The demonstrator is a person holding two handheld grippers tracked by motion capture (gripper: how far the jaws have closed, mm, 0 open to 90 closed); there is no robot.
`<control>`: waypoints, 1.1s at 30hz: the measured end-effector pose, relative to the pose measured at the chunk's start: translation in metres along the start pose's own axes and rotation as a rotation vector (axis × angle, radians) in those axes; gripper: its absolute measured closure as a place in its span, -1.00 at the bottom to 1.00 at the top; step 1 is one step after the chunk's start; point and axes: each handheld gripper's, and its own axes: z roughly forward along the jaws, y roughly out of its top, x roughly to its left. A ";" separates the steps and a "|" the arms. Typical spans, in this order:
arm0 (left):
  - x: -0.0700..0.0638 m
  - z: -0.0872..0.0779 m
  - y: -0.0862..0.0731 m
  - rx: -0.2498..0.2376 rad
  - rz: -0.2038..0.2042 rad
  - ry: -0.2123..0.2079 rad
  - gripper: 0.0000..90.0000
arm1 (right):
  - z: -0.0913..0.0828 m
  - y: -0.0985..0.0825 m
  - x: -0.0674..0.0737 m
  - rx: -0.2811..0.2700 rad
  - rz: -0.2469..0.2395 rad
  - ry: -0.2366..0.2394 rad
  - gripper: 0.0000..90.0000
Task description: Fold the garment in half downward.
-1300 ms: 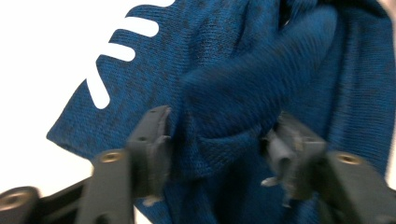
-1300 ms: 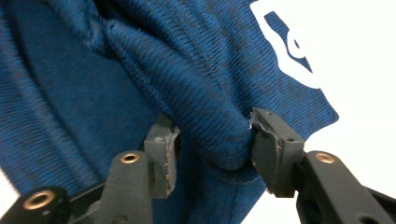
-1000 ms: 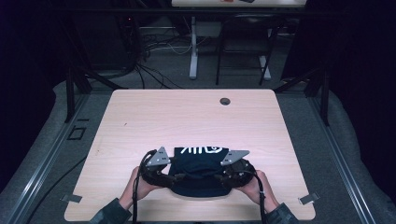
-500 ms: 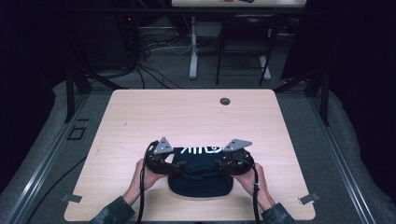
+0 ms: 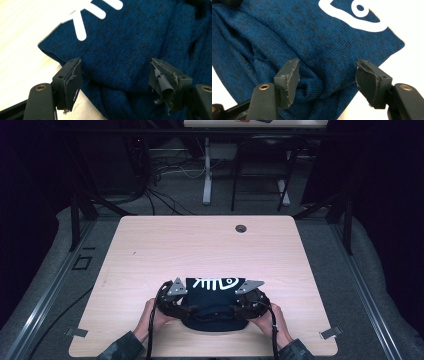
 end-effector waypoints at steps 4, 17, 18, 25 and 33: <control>-0.002 0.003 -0.003 0.013 0.009 0.002 -0.42 | 0.004 -0.004 0.000 0.008 -0.009 0.016 -0.26; -0.002 0.007 -0.011 0.023 0.016 0.006 -0.54 | 0.011 -0.018 -0.004 0.000 0.027 0.058 -0.55; -0.001 0.007 -0.011 0.026 0.017 0.002 -0.54 | 0.012 -0.019 -0.004 -0.003 0.035 0.065 -0.55; 0.002 0.009 -0.012 0.020 0.005 0.002 -0.64 | 0.015 -0.020 -0.008 0.000 0.050 0.063 -0.68; 0.000 -0.001 -0.007 -0.007 0.022 0.021 -0.82 | 0.010 -0.017 -0.005 -0.014 0.040 0.013 -0.80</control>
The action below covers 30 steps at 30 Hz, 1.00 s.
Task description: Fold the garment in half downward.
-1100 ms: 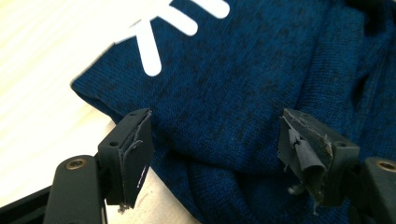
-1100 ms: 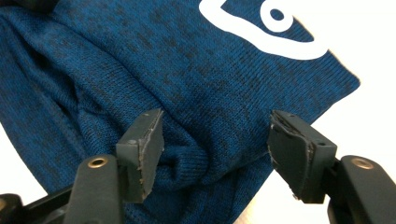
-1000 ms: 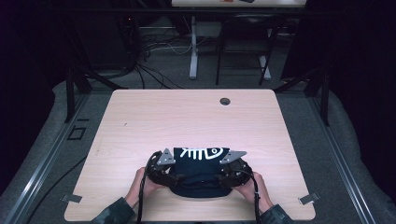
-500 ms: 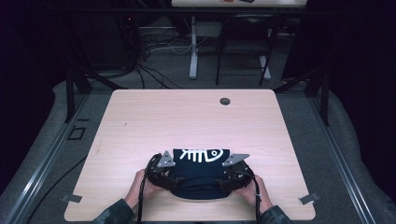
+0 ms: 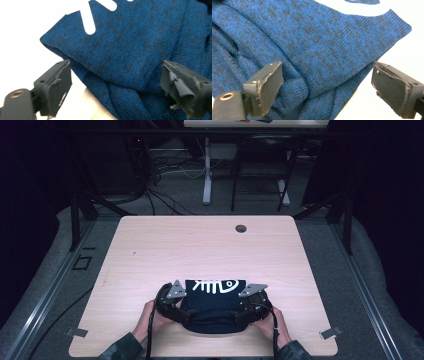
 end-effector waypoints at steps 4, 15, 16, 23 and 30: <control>0.003 -0.010 0.001 -0.024 -0.011 0.016 -0.88 | -0.008 0.001 -0.002 -0.015 0.002 0.010 -0.88; 0.026 -0.034 -0.015 -0.057 -0.096 0.086 -0.93 | -0.032 -0.009 -0.016 -0.068 0.043 -0.024 -0.88; 0.031 -0.037 -0.020 -0.055 -0.111 0.099 -0.93 | -0.037 -0.013 -0.019 -0.078 0.056 -0.037 -0.87; 0.041 -0.042 -0.032 -0.038 -0.136 0.125 -0.93 | -0.051 -0.025 -0.032 -0.102 0.091 -0.090 -0.87; 0.050 -0.040 -0.043 -0.008 -0.166 0.158 -0.92 | -0.057 -0.045 -0.049 -0.085 0.164 -0.133 -0.85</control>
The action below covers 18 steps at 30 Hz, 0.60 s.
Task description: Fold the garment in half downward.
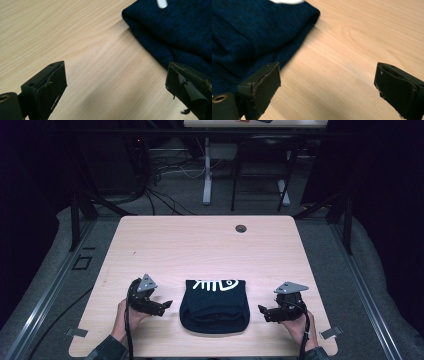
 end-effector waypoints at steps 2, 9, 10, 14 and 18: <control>0.003 0.002 -0.002 0.008 -0.013 0.004 -0.92 | 0.001 -0.003 -0.004 0.015 -0.003 0.000 -0.86; 0.009 0.010 -0.005 0.035 -0.031 0.012 -0.92 | 0.007 -0.010 -0.008 0.054 0.014 -0.010 -0.86; 0.010 0.011 -0.006 0.036 -0.038 0.010 -0.91 | 0.008 -0.010 -0.008 0.060 0.012 -0.011 -0.86; 0.012 0.015 -0.007 0.050 -0.042 0.012 -0.92 | 0.013 -0.012 -0.009 0.087 0.001 -0.014 -0.86; 0.013 0.019 -0.008 0.058 -0.046 0.014 -0.91 | 0.016 -0.014 -0.010 0.101 0.000 -0.013 -0.85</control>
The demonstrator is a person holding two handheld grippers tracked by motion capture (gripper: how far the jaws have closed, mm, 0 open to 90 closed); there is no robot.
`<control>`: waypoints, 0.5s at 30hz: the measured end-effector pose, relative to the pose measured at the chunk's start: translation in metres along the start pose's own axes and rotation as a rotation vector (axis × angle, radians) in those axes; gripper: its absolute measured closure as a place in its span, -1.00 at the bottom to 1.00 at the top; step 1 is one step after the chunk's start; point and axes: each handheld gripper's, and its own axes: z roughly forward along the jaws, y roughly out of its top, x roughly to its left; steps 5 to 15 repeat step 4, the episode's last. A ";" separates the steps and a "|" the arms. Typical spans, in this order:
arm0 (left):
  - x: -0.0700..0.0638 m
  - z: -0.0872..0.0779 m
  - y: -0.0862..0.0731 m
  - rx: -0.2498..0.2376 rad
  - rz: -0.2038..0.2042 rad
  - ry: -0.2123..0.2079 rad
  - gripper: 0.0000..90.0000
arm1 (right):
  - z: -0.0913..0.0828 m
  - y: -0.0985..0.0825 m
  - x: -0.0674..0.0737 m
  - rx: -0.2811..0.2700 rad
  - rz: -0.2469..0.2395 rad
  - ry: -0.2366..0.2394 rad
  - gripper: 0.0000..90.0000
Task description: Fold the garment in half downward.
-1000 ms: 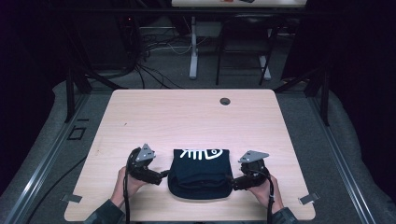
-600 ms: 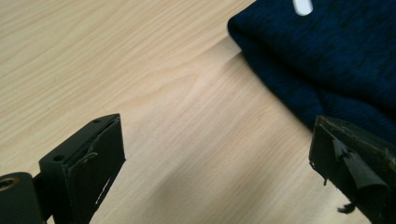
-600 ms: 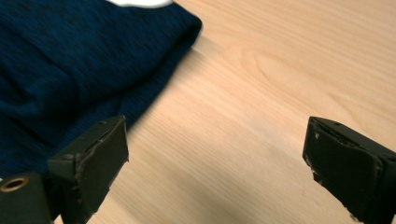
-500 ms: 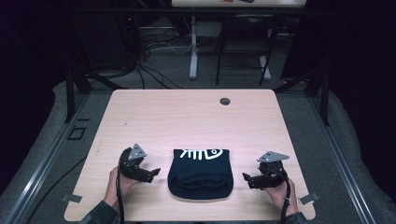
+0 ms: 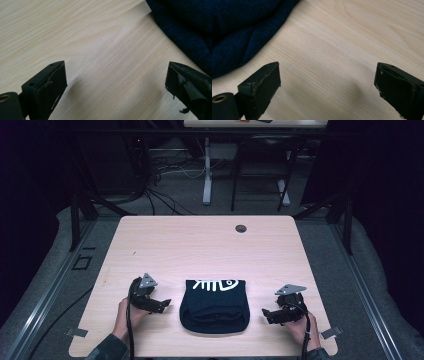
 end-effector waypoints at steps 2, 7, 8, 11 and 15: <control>0.000 0.001 0.000 0.007 0.000 -0.004 -0.92 | 0.001 0.000 0.000 0.004 0.002 0.002 -0.85; 0.000 0.002 -0.001 0.011 -0.005 -0.004 -0.92 | 0.003 -0.001 0.001 0.013 -0.006 0.005 -0.84; 0.000 0.002 -0.001 0.011 -0.005 -0.004 -0.92 | 0.003 -0.001 0.001 0.013 -0.006 0.005 -0.84; 0.000 0.002 -0.001 0.011 -0.005 -0.004 -0.92 | 0.003 -0.001 0.001 0.013 -0.006 0.005 -0.84; 0.000 0.002 -0.001 0.011 -0.005 -0.004 -0.92 | 0.003 -0.001 0.001 0.013 -0.006 0.005 -0.84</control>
